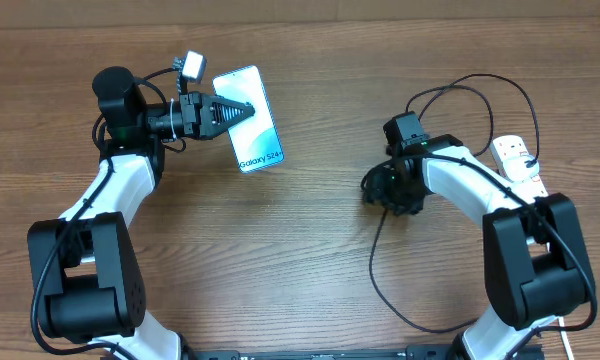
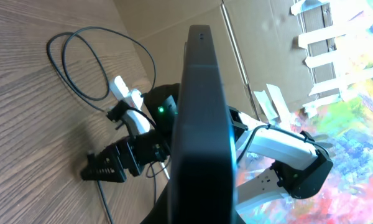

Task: Plug charger to phone and switch on socket
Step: 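Lift the cable tip and carry it toward the phone's bottom edge, then align the USB-C tip under the phone's bottom port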

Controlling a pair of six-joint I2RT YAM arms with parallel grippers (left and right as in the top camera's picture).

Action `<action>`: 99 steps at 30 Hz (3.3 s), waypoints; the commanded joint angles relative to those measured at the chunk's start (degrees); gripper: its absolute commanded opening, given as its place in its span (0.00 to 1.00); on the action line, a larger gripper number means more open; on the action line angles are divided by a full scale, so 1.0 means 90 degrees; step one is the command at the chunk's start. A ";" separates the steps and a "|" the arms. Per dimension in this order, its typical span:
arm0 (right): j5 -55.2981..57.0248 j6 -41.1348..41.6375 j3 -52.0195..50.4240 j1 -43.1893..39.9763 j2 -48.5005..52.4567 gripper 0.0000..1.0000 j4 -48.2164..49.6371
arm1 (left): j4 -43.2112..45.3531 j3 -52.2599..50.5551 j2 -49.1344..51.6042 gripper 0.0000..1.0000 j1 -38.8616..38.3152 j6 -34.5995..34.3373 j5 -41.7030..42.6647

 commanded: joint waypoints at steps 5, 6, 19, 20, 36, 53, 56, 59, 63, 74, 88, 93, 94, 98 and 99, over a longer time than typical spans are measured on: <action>0.0945 0.0350 -0.0418 -0.0080 0.0510 0.57 -0.0245 | 0.0044 0.0085 -0.0012 0.04 -0.0044 -0.0090 0.0019; 0.0692 0.0345 -0.0418 -0.0080 0.0510 0.56 -0.0204 | 0.0044 0.0085 -0.0012 0.04 -0.0041 -0.0090 0.0019; -0.0010 0.0301 -0.0644 0.0034 0.0510 0.04 0.0238 | 0.0044 0.0085 -0.0012 0.04 -0.0041 -0.0090 0.0027; -0.0010 0.0301 -0.0685 0.0034 0.0510 0.04 0.0306 | 0.0044 0.0085 -0.0012 0.04 -0.0041 -0.0090 0.0029; -0.5258 -0.3784 -0.0406 -0.0194 -0.0947 0.04 0.0257 | 0.0044 0.0085 -0.0012 0.04 -0.0041 -0.0187 0.0124; -0.5343 -0.2385 -0.0413 0.1124 -0.2076 0.04 0.1819 | 0.0049 0.0085 -0.0012 0.04 -0.0420 -0.0129 -0.0141; -0.5132 -0.2127 -0.0413 0.1129 -0.2076 0.04 0.2030 | 0.0046 0.0085 -0.0012 0.04 -0.0447 0.0022 -0.0138; -0.4976 -0.1868 -0.0413 0.1129 -0.2076 0.04 0.2237 | 0.0046 0.0085 -0.0012 0.04 -0.0503 0.0041 -0.0143; -0.4949 -0.1698 -0.0410 0.1129 -0.2076 0.04 0.2433 | 0.0046 0.0085 -0.0012 0.04 -0.0573 0.0134 -0.0153; -0.4432 -0.1588 -0.0279 0.1617 -0.2079 0.04 0.2268 | 0.0044 0.0085 -0.0010 0.04 -0.0588 0.0155 -0.0163; -0.3832 -0.1705 0.0277 0.1783 -0.2089 0.04 0.1676 | 0.0044 0.0083 -0.0010 0.04 -0.0588 0.0209 -0.0138; -0.3832 -0.1809 0.0452 0.1783 -0.2089 0.04 0.1496 | 0.0044 0.0083 -0.0010 0.04 -0.0585 0.0209 -0.0138; -0.3832 -0.1826 0.0474 0.1785 -0.2089 0.04 0.1472 | 0.0044 0.0085 -0.0010 0.04 -0.0588 0.0209 -0.0138; -0.3835 -0.1826 0.0508 0.1785 -0.2089 0.04 0.1433 | 0.0044 0.0085 -0.0010 0.04 -0.0588 0.0209 -0.0138; -0.3837 -0.1824 0.0508 0.1783 -0.2089 0.04 0.1435 | 0.0044 0.0085 -0.0010 0.04 -0.0585 0.0209 -0.0138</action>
